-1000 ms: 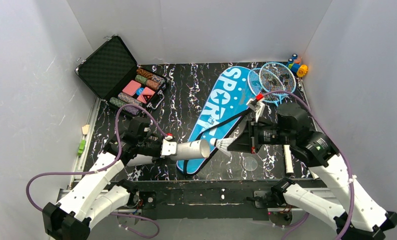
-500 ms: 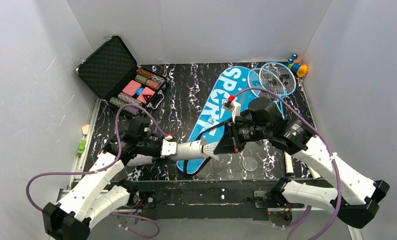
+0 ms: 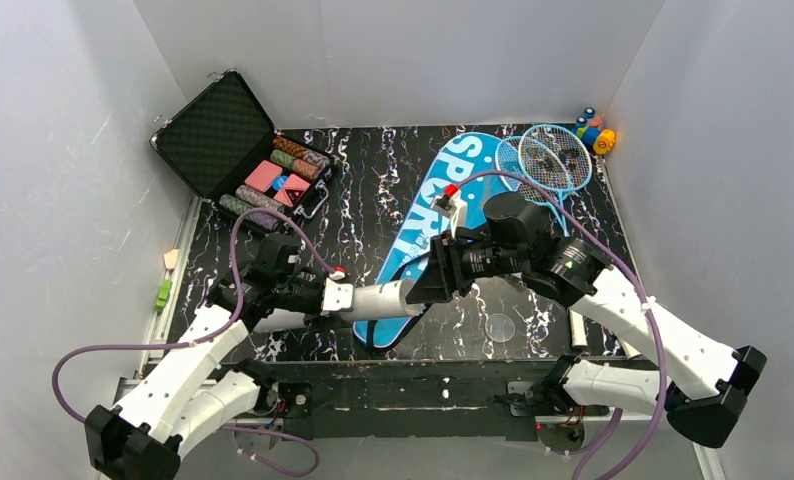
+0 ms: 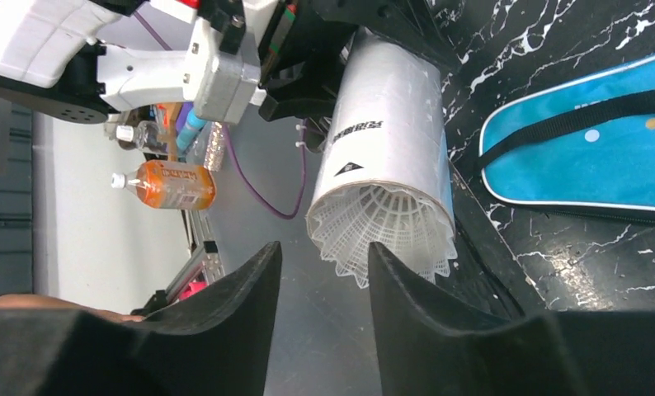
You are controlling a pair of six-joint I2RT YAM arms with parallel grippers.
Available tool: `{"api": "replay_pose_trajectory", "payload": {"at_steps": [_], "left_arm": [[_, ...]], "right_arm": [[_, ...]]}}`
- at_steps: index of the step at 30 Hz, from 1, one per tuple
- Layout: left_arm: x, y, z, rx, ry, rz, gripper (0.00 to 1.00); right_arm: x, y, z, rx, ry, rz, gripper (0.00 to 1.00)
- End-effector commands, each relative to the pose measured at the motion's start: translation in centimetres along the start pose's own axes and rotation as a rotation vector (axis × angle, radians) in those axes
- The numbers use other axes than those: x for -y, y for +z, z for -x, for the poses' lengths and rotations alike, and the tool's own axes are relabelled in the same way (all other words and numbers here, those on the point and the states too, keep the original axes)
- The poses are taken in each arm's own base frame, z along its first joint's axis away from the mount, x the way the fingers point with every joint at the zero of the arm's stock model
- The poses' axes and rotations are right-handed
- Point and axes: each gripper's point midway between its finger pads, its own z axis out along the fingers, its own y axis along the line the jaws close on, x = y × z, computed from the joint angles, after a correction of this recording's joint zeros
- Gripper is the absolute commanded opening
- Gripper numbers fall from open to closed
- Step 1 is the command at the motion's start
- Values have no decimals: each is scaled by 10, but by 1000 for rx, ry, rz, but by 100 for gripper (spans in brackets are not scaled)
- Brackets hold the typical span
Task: Pack up the badminton gear
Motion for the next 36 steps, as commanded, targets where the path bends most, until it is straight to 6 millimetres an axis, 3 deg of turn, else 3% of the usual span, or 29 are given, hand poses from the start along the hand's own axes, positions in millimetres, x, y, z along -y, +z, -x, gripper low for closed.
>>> {"api": "replay_pose_trajectory", "payload": {"at_steps": [1,6,11,14,18,24,28,32,34,36], "left_arm": [[-6,-6,22,53,55,17,0],[-6,-7,23,56,57,18,0],[-9,-9,30,67,60,24,0],[-12,-11,35,74,65,31,0],[-13,-13,43,98,54,29,0],[-16,-12,50,121,39,30,0],[-15,-12,48,120,35,30,0],[-12,-10,42,107,17,31,0],[-8,-8,36,99,5,26,0],[-7,-7,33,93,6,26,0]], "right_arm": [[-23,-16,15,97,-72,60,54],[-17,-35,16,173,-84,-22,54],[36,-24,2,165,-11,-212,52],[63,-12,1,162,23,-303,59],[73,-1,7,180,40,-321,60],[73,33,13,208,93,-269,59],[67,38,19,204,84,-259,65],[42,10,44,270,55,-228,76],[46,-15,54,319,79,-233,77],[64,-41,60,368,124,-256,77]]}}
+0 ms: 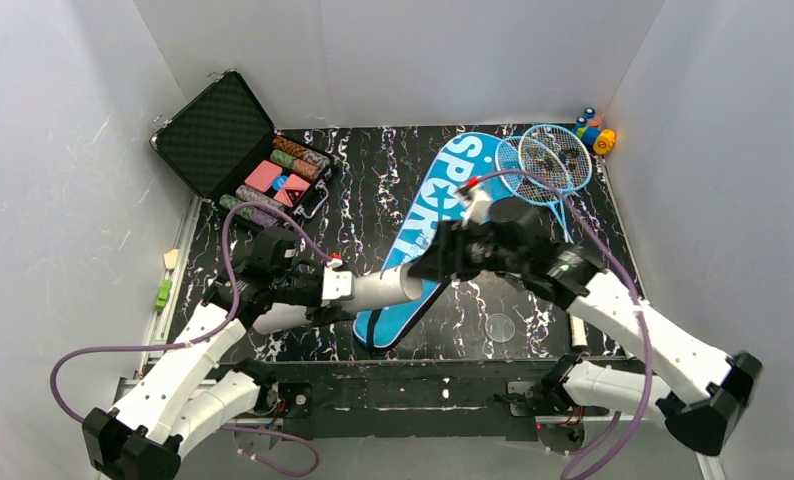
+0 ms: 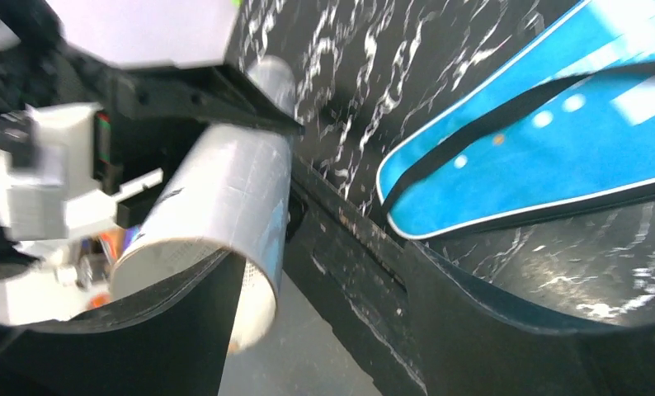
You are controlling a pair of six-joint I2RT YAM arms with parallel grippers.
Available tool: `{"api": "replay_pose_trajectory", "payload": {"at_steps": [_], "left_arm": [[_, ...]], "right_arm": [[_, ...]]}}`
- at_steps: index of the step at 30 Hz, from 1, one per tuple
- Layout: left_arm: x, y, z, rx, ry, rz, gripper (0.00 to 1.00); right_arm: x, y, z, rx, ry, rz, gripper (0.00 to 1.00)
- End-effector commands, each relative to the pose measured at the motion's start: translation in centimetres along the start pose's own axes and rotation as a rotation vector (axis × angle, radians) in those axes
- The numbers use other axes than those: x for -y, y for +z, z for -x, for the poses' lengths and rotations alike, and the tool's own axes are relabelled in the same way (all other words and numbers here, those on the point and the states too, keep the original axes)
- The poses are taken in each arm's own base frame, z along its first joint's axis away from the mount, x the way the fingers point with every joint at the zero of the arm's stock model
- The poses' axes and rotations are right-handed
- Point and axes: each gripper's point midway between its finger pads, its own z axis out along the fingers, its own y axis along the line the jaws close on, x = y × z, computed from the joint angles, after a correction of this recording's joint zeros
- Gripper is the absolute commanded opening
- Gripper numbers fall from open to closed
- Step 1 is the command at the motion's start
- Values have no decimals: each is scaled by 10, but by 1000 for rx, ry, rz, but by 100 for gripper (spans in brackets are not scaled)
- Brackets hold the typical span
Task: Pack up the badminton gear
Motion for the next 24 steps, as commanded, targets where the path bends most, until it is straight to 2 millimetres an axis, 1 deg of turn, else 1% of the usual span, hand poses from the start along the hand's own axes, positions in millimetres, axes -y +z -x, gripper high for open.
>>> {"api": "replay_pose_trajectory", "payload": {"at_steps": [1,4,5,7,9,10,11,13,15,19,24], "left_arm": [[3,-1,11,50,52,-6,0],[3,-2,10,45,56,0,0],[3,-2,10,46,57,0,0],[2,-2,11,46,60,2,0],[2,-3,13,49,58,4,0],[2,-3,13,48,57,5,0],[2,-4,14,48,58,7,0],[2,-5,14,47,59,9,0],[3,-6,14,46,59,11,0],[5,-5,12,46,61,4,0],[5,-4,11,45,64,0,0]], "right_arm": [[14,-58,57,201,52,5,78],[52,-77,69,250,103,-73,78],[67,-79,72,254,120,-110,78],[100,-82,78,266,169,-196,78],[139,-84,80,276,235,-302,77],[165,-87,80,293,274,-374,76],[182,-86,77,294,299,-415,76],[219,-90,69,317,357,-515,76],[248,-98,61,341,418,-619,76],[280,-107,45,374,496,-759,75],[299,-108,34,387,524,-810,75]]}}
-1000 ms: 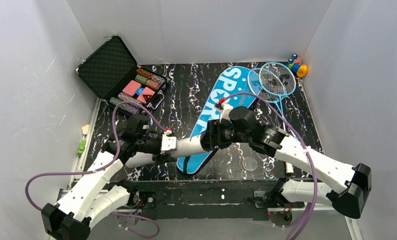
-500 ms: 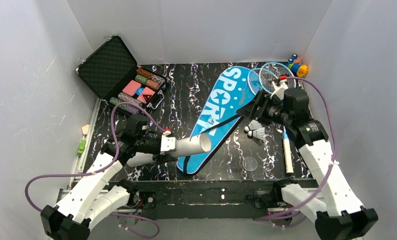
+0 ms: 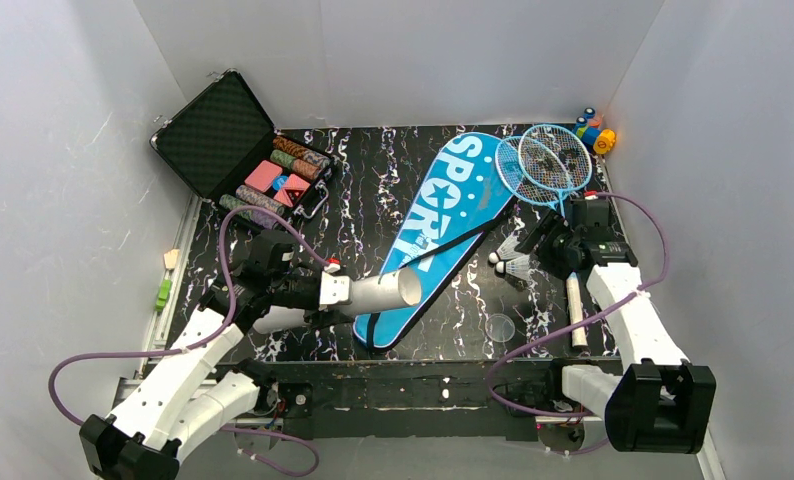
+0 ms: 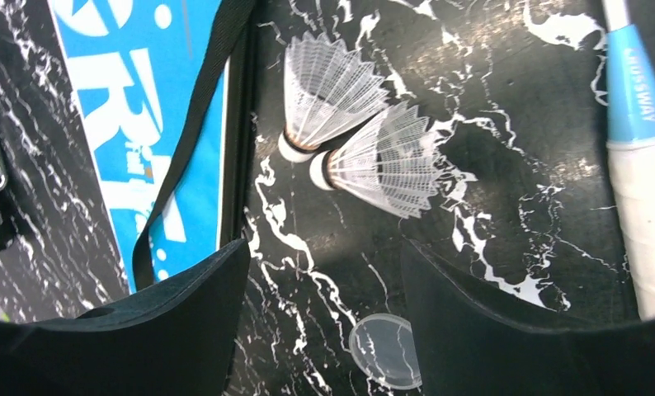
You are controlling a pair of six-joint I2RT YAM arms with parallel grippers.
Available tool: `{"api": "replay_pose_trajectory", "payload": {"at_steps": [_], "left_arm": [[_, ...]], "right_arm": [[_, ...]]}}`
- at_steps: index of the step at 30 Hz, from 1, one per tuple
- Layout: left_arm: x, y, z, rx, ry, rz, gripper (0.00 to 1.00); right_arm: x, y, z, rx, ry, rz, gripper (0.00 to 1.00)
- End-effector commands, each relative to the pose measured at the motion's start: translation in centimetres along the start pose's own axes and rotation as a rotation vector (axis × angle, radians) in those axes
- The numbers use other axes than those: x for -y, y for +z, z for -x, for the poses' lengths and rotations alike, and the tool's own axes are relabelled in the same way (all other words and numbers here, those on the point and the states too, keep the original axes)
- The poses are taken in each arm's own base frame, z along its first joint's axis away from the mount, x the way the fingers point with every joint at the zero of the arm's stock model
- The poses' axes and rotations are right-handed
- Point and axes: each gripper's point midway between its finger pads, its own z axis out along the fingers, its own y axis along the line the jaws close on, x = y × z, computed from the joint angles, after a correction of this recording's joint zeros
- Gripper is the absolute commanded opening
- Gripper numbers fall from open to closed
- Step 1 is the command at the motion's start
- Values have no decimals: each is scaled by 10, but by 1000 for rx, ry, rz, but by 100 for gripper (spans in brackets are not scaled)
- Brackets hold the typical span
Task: Pack up the badminton gear
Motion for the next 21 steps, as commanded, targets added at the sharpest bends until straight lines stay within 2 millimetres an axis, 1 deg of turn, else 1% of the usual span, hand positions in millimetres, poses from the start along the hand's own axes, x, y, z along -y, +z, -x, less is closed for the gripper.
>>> {"api": "replay_pose_trajectory", "payload": {"at_steps": [1,3,7,12,16,17,19,21], "left_arm": [[2,-1,9,35,40,-10,0],[1,-1,10,34,44,-5,0],[-1,-2,10,31,41,-1,0],[0,-3,10,22,27,-4,0],[-1,-3,8,13,36,3,0],[-1,-3,8,13,36,2,0],[-1,-3,7,12,35,4,0],[0,-3,6,8,32,3,0]], "right_arm": [[10,7,18,105,9,-39,75],[22,16,20,97,37,-72,74],[33,36,18,67,59,-91,73],[28,53,10,23,80,-41,68],[23,60,-1,-8,96,12,62],[23,61,-4,-13,100,20,60],[24,61,-9,-24,104,30,51],[24,60,-14,-34,111,40,37]]}}
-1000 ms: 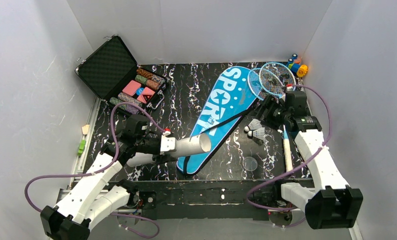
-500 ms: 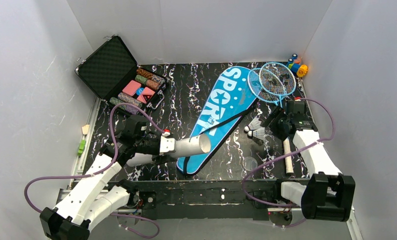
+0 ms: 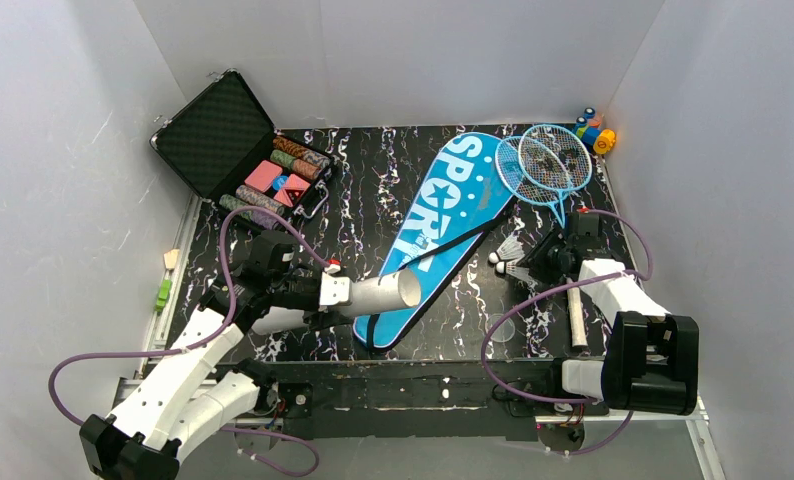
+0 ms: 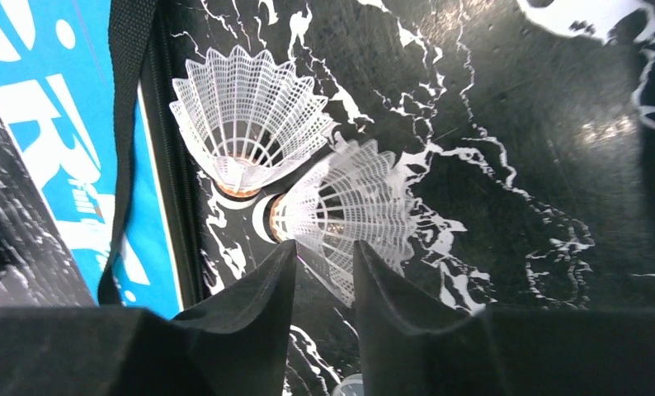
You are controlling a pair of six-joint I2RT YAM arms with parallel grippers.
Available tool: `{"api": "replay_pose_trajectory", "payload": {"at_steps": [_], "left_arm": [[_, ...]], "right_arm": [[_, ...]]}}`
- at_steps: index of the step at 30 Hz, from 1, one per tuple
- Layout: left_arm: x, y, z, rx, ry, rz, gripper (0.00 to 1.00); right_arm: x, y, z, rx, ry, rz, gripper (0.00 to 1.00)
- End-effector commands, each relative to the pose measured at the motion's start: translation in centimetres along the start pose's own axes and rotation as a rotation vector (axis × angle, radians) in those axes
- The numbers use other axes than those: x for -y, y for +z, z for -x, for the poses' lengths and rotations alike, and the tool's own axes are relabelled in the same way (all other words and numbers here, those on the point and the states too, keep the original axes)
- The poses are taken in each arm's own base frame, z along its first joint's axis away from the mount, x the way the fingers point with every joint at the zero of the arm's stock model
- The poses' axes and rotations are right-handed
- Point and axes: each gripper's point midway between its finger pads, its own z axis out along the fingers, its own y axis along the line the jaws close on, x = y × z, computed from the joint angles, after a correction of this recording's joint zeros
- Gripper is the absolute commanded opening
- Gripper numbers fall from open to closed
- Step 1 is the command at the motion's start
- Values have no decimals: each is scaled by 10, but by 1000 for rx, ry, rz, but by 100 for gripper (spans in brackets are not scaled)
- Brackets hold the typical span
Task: Pack up the badminton gear
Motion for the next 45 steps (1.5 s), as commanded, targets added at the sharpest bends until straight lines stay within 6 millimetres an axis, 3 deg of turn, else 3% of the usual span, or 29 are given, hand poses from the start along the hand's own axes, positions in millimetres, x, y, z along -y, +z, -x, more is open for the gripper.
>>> {"api": "replay_pose_trajectory", "payload": {"at_steps": [1,5,6,13,21,28,33,38,45], "left_arm": [[-3,-3,9,18,38,11,0],[-3,-2,7,12,37,11,0],[-3,-2,5,8,34,11,0],[-4,-1,3,6,46,13,0],[-2,3,-4,-4,54,0,0],[-6,6,-7,-2,53,10,0],[-9,6,-5,-4,53,20,0],[-12,4,-2,-2,62,29,0],[-19,5,9,30,64,36,0]], "right_arm": [[-14,-2,0,12,10,85,31],[-25,-19,-1,22,12,137,3],[-30,-27,0,24,12,155,1],[-73,-100,-18,13,-49,333,1],[-151,-214,-84,-150,-331,668,1],[-200,-278,-113,-242,-522,821,1],[-212,-286,-138,-307,-585,836,1],[-221,-278,-154,-334,-611,825,1],[-252,-267,-167,-305,-640,849,1]]}}
